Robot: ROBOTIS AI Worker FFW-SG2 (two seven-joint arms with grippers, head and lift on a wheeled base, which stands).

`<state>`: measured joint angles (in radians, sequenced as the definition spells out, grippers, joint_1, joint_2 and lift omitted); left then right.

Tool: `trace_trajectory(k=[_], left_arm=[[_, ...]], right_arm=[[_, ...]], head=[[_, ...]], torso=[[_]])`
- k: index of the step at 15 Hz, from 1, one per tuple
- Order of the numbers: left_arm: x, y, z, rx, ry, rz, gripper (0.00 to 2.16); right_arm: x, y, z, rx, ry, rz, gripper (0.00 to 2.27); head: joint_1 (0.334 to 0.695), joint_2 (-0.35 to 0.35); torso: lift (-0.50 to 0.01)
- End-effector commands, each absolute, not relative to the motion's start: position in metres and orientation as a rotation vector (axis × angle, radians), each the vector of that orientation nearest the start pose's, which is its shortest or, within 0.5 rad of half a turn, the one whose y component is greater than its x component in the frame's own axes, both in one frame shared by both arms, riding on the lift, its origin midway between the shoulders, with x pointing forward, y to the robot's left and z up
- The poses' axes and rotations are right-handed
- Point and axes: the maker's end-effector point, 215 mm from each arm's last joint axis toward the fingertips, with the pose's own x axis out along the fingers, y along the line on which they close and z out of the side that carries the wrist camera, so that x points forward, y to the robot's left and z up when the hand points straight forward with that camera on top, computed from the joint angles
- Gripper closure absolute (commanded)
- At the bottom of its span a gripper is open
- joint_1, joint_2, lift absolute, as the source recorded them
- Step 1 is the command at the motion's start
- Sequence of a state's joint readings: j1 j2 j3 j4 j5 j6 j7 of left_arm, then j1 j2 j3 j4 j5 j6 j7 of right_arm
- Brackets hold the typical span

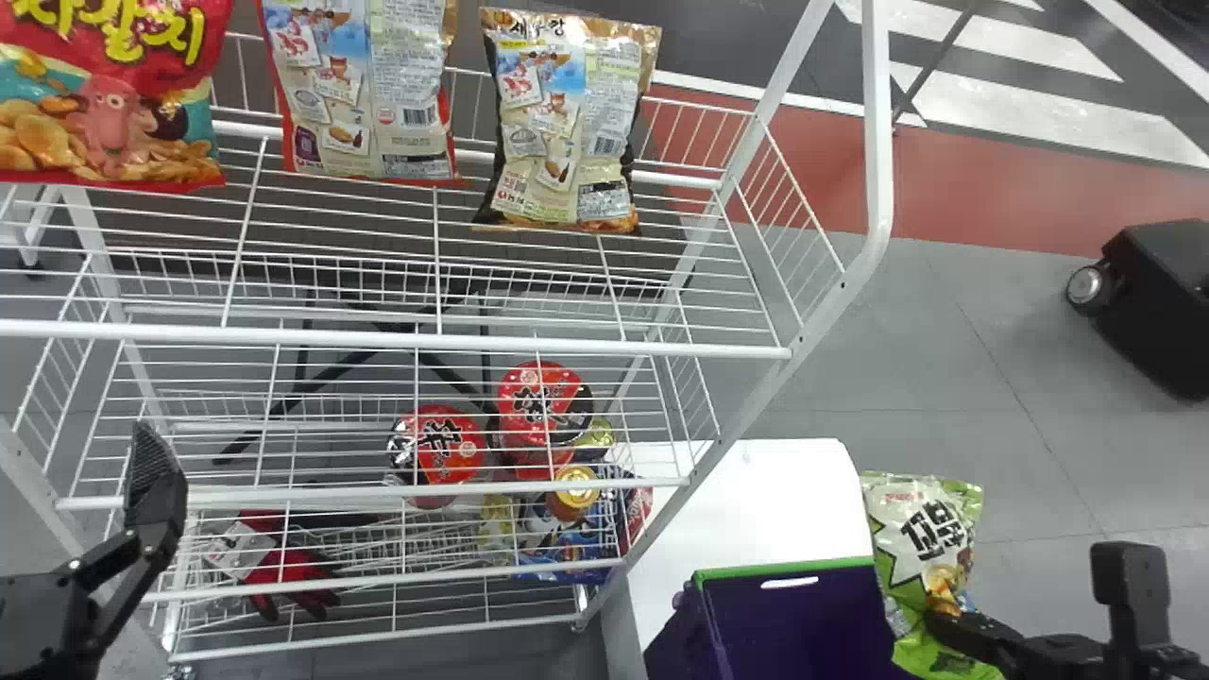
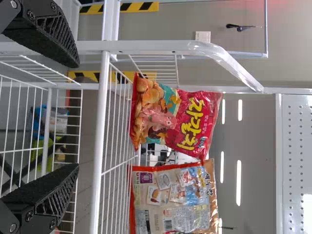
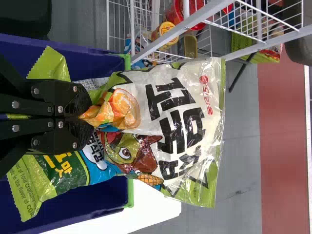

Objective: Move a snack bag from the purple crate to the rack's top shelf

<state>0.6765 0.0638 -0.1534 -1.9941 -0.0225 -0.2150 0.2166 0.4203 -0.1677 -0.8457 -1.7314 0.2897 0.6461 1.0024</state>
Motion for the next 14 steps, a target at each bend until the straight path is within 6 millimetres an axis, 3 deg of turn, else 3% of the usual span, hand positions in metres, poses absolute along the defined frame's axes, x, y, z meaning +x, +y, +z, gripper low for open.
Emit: trace_trajectory(k=[1, 14], left_arm=[[0.379, 0.194, -0.375, -0.022, 0.043, 0.050, 0.09], [0.380, 0.196, -0.373, -0.019, 0.040, 0.057, 0.09]], right_arm=[[0.228, -0.571, -0.527, 0.066, 0.918, -0.020, 2.05], [0.240, -0.560, -0.516, 0.083, 0.886, 0.008, 2.05]], head=[[0.695, -0.350], [0.695, -0.350]], torso=[[-0.094], [-0.042]])
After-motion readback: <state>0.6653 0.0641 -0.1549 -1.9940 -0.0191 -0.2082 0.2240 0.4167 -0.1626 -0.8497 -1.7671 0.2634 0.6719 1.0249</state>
